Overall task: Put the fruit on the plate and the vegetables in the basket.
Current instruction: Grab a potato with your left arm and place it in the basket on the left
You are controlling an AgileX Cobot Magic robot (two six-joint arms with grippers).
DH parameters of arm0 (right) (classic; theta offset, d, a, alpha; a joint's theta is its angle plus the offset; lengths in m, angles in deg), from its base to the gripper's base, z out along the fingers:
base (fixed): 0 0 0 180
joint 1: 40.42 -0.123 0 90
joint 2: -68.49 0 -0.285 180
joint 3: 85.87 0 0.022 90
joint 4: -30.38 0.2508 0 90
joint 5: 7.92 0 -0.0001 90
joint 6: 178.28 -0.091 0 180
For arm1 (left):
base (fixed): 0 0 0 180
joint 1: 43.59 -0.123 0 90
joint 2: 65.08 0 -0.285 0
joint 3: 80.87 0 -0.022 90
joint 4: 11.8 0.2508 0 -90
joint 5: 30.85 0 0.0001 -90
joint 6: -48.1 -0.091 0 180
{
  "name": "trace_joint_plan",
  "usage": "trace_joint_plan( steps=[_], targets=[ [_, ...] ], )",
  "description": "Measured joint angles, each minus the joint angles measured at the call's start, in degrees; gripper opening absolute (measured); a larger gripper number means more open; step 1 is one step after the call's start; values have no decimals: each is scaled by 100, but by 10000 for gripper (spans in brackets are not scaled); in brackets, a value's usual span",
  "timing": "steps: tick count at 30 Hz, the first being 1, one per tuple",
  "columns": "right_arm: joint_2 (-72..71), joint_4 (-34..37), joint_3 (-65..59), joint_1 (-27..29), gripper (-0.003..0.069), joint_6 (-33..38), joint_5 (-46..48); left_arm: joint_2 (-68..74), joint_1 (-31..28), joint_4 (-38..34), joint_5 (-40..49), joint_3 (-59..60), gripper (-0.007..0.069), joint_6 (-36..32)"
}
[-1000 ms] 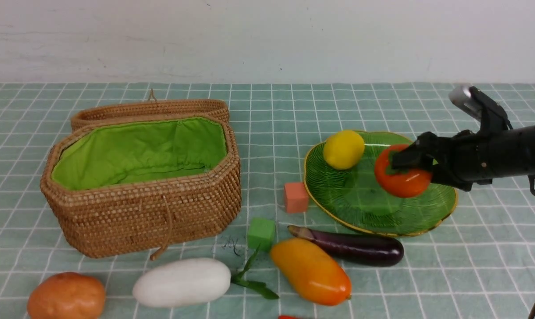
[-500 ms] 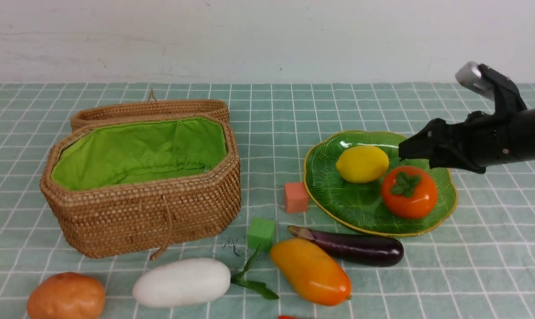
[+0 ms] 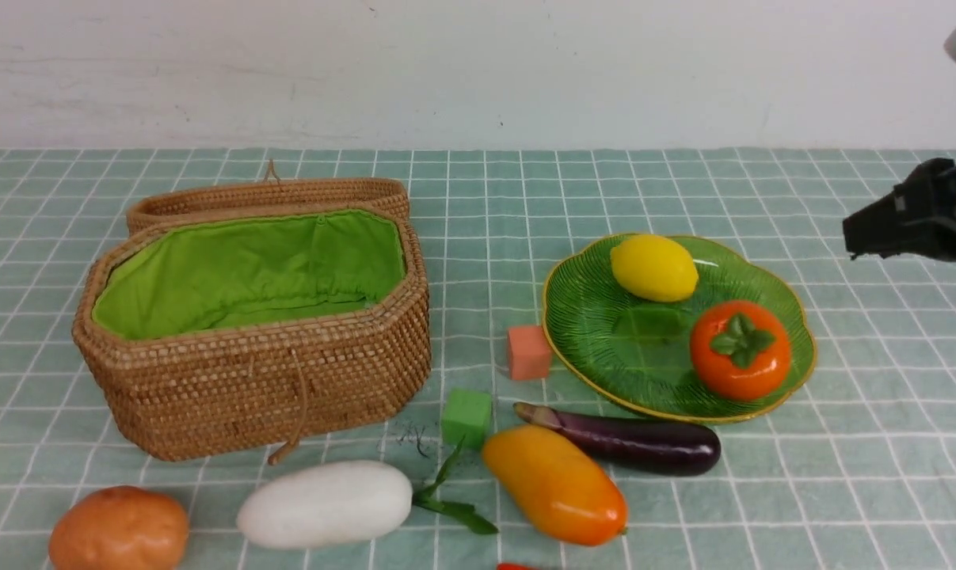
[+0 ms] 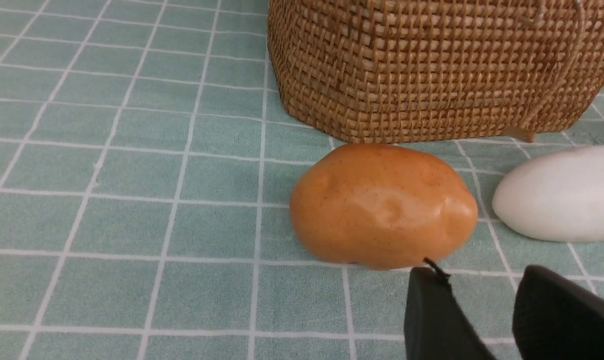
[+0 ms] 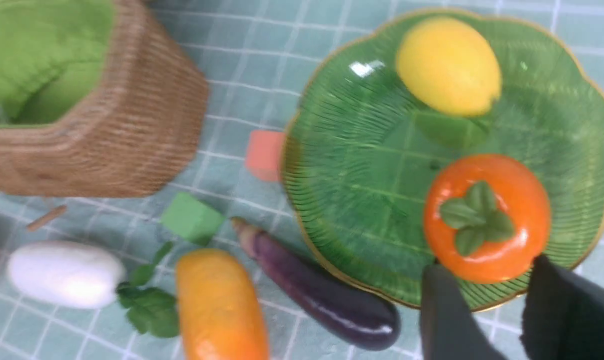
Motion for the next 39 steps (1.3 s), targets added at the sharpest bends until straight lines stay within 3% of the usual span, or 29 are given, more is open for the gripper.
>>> trace_joint_plan(
  steps=[7, 15, 20, 27, 39],
  targets=[
    [-980, -49, -617, -205, 118, 46, 39, 0, 0, 0, 0, 0, 239, 0],
    [-2905, 655, -2567, -210, 36, 1565, -938, 0, 0, 0, 0, 0, 239, 0],
    [-3306, 976, -3305, -210, -10, 2187, -1017, 0, 0, 0, 0, 0, 239, 0],
    [-3314, 1325, -3410, -210, -17, 2813, -902, 0, 0, 0, 0, 0, 239, 0],
    [-3319, 1584, -3410, -210, -14, 2919, -918, 0, 0, 0, 0, 0, 239, 0]
  ],
)
